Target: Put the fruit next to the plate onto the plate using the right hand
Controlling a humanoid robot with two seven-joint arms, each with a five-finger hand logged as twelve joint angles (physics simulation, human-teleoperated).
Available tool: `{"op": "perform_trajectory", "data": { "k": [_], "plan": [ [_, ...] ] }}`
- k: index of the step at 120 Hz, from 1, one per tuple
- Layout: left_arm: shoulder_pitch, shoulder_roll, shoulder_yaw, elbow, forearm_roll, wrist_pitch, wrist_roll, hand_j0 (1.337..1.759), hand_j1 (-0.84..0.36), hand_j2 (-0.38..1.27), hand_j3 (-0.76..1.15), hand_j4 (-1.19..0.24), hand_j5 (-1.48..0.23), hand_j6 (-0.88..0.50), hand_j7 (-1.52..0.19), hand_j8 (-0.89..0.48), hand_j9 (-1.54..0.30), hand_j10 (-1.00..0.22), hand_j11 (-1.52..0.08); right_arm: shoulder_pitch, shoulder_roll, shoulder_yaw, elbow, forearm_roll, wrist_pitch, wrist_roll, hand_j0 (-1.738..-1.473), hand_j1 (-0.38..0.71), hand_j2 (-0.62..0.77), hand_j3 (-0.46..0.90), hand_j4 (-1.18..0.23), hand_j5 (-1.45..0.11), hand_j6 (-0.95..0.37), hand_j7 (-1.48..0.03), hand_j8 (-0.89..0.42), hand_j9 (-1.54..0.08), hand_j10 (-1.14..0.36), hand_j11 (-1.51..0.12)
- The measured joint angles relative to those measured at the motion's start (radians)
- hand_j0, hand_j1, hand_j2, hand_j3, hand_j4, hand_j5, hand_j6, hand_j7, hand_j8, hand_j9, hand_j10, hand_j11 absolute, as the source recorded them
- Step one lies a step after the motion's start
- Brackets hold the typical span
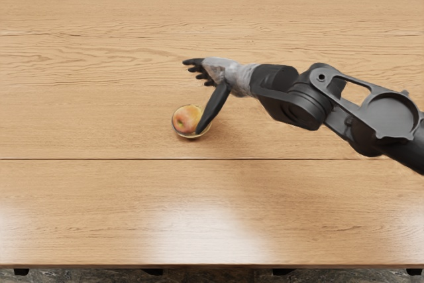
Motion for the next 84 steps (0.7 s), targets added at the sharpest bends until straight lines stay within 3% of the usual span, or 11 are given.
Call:
{"op": "perform_trajectory", "data": {
  "k": [22,61,84],
  "plan": [
    [-0.001,0.000,0.001,0.002,0.000,0.000,0.000,1.658,0.34,0.00,0.00,-0.01,-0.01,-0.01,-0.01,-0.01,-0.01,-0.01,-0.01,-0.006,-0.217,0.071,0.062,0.167,0.212,0.000,-1.658,-0.34,0.00,0.00,-0.01,-0.01,-0.01,-0.01,-0.01,-0.01,-0.01,-0.02],
    [0.001,0.000,0.002,0.002,0.001,-0.001,0.000,1.658,0.34,0.00,0.00,-0.01,-0.01,-0.01,-0.01,-0.01,-0.01,-0.01,-0.01,-0.042,-0.585,0.124,0.068,0.435,0.558,0.000,-1.658,-0.35,0.00,0.00,0.00,0.00,0.00,0.00,0.00,0.00,0.00,0.00],
    [-0.005,0.000,0.000,0.003,-0.006,0.000,0.001,1.658,0.34,0.00,0.00,-0.01,-0.01,-0.01,-0.01,-0.01,-0.01,-0.01,-0.01,-0.065,-0.687,0.129,0.059,0.483,0.614,0.000,-1.658,-0.35,0.00,0.00,0.00,0.00,0.00,0.00,0.00,0.00,0.00,0.00]
  ]
}}
